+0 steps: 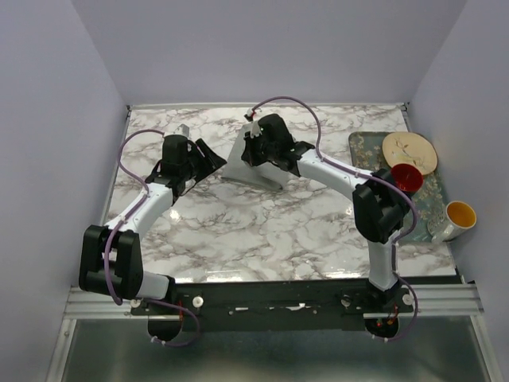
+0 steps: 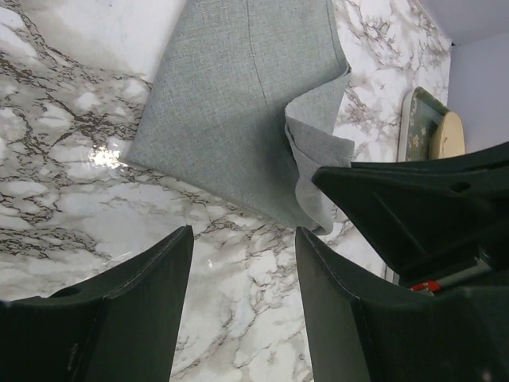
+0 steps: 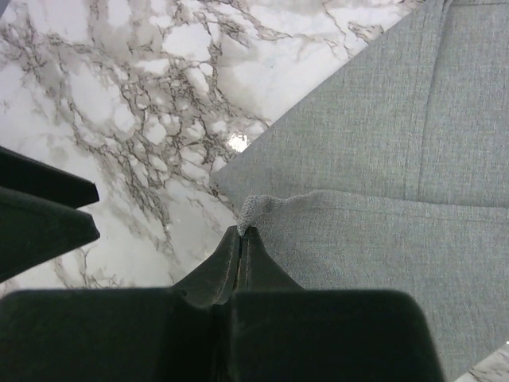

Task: Fold the napkin, place the utensils inside, and roll it up
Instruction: Fold the napkin

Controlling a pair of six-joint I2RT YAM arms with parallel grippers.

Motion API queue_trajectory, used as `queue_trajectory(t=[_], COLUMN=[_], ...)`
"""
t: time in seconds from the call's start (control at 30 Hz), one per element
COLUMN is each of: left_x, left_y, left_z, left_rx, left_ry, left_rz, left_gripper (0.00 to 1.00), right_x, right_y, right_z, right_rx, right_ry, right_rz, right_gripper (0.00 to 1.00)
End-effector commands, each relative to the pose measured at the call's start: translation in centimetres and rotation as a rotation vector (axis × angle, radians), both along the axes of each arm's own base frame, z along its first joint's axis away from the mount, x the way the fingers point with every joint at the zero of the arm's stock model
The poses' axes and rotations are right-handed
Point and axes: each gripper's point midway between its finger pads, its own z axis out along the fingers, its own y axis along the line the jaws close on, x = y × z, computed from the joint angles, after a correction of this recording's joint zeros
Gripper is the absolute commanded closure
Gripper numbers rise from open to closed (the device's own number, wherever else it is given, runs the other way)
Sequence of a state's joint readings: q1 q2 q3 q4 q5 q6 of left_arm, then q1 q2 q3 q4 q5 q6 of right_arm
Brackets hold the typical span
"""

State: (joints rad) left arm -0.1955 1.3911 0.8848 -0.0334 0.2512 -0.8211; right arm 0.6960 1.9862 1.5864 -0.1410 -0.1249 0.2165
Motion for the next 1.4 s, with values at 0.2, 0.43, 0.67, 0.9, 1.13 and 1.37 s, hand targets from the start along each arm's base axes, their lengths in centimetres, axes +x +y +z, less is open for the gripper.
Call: queue_trajectory(t=[0.2, 0.43, 0.67, 0.9, 1.13, 1.37], left_x=[-0.3, -0.3, -0.4, -0.4, 0.4, 3.4], left_y=[0.4, 0.5, 0.6, 0.8, 0.2, -4.2], left_z=[0.6, 0.7, 0.8, 0.4, 0.5, -1.5], left_rx=[-0.019, -0.019, -0.02, -0.021, -0.01, -0.114], left_ry=[-0.028, -0.027, -0.031, -0.019, 0.015, 0.091], left_rz=[0.008, 0.005, 0.005, 0.01, -0.052, -0.188], left_gripper=[0.37, 0.37, 0.37, 0.37, 0.27, 0.55], right_x=[3.4, 2.9, 2.1, 1.0, -0.4, -2.7], right_y=[0.5, 2.2, 3.4, 4.9, 2.3, -5.6], right_z=[-2.4, -4.2, -5.6, -7.1, -0.5, -1.0], right_rx=[-0.038, -0.014, 0.001, 0.003, 0.045, 0.075], right_ry=[-0.002, 0.057, 0.123, 0.179, 0.215, 0.325], right_rz=[-0.168, -0.107, -0.055, -0.01, -0.002, -0.028], right_gripper=[0.99, 0.95, 0.92, 0.83, 0.36, 0.32])
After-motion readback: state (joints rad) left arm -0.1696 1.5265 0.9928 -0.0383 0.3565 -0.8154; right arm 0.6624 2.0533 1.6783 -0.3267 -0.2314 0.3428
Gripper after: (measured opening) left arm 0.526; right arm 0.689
